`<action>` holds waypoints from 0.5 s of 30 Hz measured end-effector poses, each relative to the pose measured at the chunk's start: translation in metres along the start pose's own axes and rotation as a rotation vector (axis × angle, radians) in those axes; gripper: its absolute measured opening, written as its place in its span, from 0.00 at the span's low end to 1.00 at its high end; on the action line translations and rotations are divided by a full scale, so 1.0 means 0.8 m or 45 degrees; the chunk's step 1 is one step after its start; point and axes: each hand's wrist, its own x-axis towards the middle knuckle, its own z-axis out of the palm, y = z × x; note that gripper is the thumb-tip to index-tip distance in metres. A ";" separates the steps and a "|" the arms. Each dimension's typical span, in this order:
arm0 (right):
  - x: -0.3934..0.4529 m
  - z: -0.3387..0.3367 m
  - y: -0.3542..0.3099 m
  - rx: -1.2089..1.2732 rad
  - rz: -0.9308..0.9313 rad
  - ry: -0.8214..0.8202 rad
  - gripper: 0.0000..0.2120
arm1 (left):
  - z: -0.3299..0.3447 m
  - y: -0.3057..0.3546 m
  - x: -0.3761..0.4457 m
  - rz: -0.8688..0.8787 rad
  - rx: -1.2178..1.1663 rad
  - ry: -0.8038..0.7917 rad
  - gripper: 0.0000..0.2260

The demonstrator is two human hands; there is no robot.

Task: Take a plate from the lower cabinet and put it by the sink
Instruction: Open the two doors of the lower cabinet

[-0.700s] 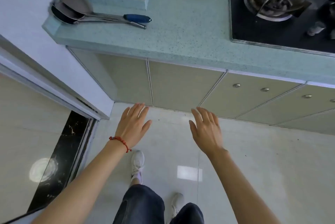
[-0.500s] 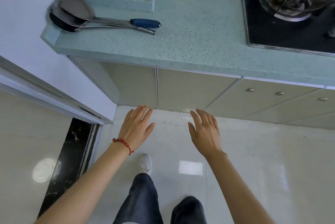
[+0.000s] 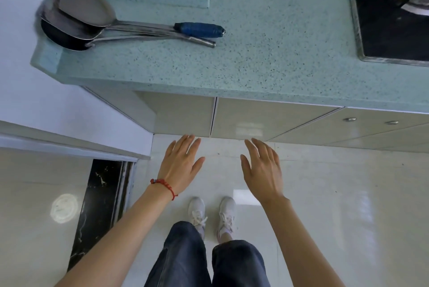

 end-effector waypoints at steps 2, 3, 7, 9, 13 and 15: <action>0.010 0.007 -0.001 0.060 0.027 -0.038 0.18 | 0.003 -0.002 0.008 -0.027 -0.032 -0.003 0.30; 0.014 0.011 -0.002 0.102 0.045 -0.057 0.18 | 0.002 -0.002 0.012 -0.052 -0.072 0.004 0.31; 0.037 0.020 -0.014 0.409 0.194 -0.113 0.20 | -0.002 0.008 0.035 -0.199 -0.419 0.086 0.31; 0.050 0.021 -0.024 0.727 0.390 -0.094 0.17 | -0.002 0.017 0.050 -0.288 -0.696 0.183 0.25; 0.082 0.020 -0.041 1.458 0.860 -0.083 0.13 | -0.008 0.033 0.084 -0.543 -1.311 0.336 0.15; 0.098 0.021 -0.043 1.727 0.949 -0.040 0.11 | -0.014 0.038 0.099 -0.702 -1.695 0.349 0.12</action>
